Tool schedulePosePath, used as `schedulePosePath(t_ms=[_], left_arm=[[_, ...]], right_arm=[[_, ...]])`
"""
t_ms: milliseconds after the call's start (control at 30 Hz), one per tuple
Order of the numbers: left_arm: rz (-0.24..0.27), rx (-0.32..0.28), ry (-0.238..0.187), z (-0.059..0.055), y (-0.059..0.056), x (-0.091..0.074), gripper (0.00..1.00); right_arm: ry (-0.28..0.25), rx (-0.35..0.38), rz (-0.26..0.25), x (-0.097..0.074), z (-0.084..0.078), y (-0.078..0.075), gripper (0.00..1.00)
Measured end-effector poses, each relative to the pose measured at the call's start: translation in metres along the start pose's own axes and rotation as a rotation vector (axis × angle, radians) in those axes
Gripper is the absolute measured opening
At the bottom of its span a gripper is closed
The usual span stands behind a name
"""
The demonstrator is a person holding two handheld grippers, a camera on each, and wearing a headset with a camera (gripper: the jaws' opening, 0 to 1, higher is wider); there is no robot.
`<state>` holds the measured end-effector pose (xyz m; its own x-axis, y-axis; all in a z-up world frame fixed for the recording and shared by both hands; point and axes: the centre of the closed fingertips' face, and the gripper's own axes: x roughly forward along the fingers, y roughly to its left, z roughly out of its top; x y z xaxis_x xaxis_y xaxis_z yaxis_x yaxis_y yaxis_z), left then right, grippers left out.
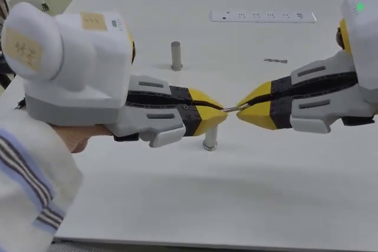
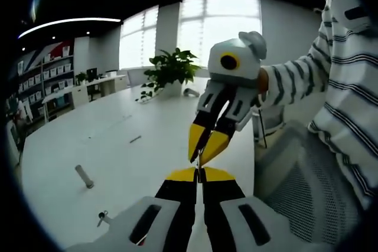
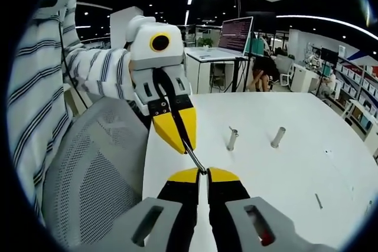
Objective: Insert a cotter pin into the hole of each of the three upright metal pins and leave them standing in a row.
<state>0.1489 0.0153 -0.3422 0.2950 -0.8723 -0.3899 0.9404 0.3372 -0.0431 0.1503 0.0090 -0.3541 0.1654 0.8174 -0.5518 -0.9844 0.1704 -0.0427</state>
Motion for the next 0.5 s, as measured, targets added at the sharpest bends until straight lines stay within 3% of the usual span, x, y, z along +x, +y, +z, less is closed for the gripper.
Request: schedulePosePath(t_ms=[500], left_arm=[[-0.129,0.128,0.13,-0.014,-0.016,0.005,0.0]], right_arm=[[0.065,-0.038,0.089,0.002,-0.011,0.02,0.0]])
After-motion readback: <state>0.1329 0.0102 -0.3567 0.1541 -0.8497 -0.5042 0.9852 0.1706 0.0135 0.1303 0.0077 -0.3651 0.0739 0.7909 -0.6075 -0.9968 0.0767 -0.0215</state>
